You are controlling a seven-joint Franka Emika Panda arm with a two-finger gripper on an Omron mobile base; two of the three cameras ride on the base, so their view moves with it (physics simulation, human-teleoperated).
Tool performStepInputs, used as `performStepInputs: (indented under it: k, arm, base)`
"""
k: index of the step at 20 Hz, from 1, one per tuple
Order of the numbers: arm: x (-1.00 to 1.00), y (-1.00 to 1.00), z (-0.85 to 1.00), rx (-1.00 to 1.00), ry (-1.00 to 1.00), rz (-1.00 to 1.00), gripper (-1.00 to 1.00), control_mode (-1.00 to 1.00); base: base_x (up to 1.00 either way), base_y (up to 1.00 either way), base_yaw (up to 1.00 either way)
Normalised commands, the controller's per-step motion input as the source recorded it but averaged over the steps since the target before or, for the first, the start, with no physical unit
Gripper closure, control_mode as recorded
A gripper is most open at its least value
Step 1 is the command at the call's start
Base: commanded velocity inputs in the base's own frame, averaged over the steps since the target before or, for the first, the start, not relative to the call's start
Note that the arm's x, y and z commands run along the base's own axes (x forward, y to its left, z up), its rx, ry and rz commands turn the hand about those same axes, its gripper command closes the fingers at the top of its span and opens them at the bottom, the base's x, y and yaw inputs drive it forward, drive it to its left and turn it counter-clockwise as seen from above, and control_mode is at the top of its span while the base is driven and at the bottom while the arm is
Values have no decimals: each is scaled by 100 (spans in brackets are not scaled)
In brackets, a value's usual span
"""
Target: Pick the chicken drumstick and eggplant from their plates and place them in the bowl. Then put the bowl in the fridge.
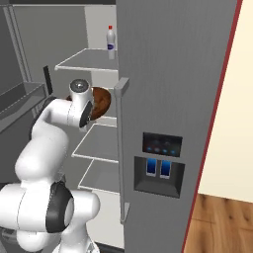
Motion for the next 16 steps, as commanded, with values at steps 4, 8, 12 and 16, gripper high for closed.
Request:
performStepInputs:
  k: [4,8,12,16]
  arm:
    - [41,0,-9,-2,1,0,100,-100]
    - [35,-6,-16,0,5,0,100,-100]
    - [25,-7,-25,0,6,0,100,-100]
    - [31,-4,-13,0,1,0,100,-100]
  base:
    - [0,0,0]
    - [0,0,0]
    - [0,0,0]
    - [0,0,0]
